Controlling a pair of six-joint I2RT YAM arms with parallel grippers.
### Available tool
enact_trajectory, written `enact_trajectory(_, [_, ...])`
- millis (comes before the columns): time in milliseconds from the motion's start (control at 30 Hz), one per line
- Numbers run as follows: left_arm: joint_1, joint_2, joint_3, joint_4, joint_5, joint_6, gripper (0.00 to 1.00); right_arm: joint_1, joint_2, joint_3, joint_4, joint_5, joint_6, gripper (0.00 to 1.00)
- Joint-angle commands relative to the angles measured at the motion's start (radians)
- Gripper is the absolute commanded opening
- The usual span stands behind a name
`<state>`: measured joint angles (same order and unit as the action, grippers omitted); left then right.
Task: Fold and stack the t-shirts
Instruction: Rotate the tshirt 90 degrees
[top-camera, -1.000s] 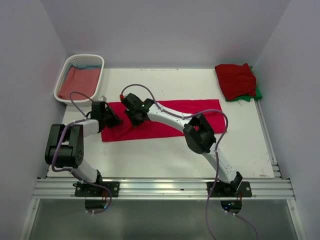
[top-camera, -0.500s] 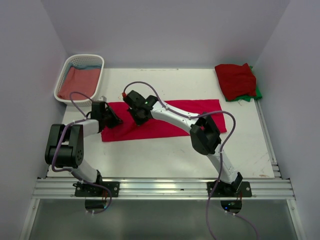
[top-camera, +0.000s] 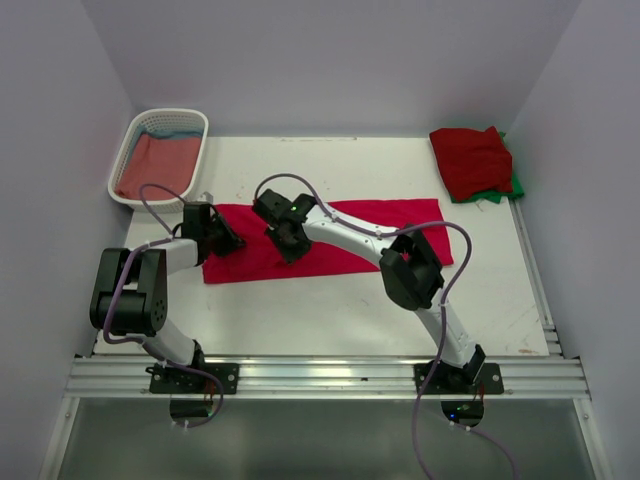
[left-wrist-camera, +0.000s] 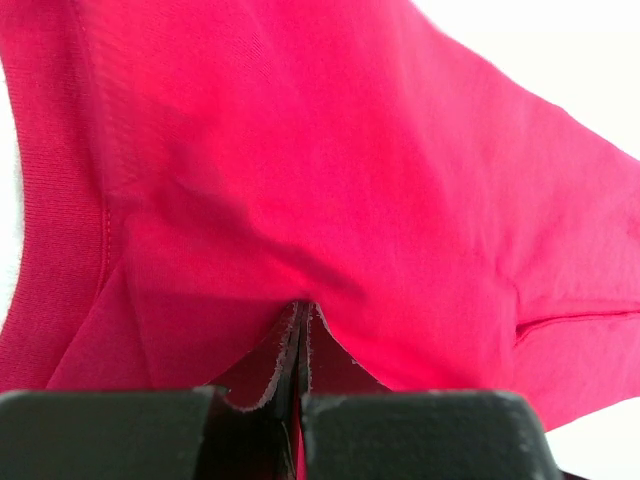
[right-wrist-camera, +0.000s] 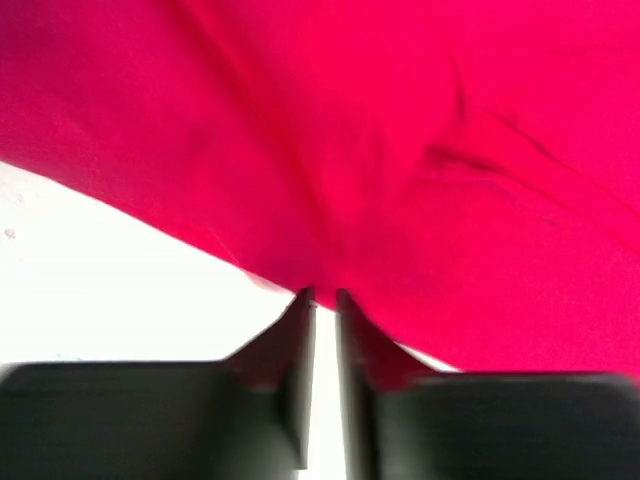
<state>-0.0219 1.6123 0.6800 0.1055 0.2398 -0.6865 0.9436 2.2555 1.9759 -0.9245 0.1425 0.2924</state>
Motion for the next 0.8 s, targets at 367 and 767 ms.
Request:
enact_trajectory(367, [0.010,-0.051,0.023,-0.021,-0.020,0.045,0.00,0.000,-0.093,0.008,-0.013,0.075,-0.015,0.56])
enact_trajectory(767, [-0.001,-0.245,0.064,-0.137,0.041,0.056,0.00,-0.196,-0.438,-0.432,0.294,0.198,0.119,0.18])
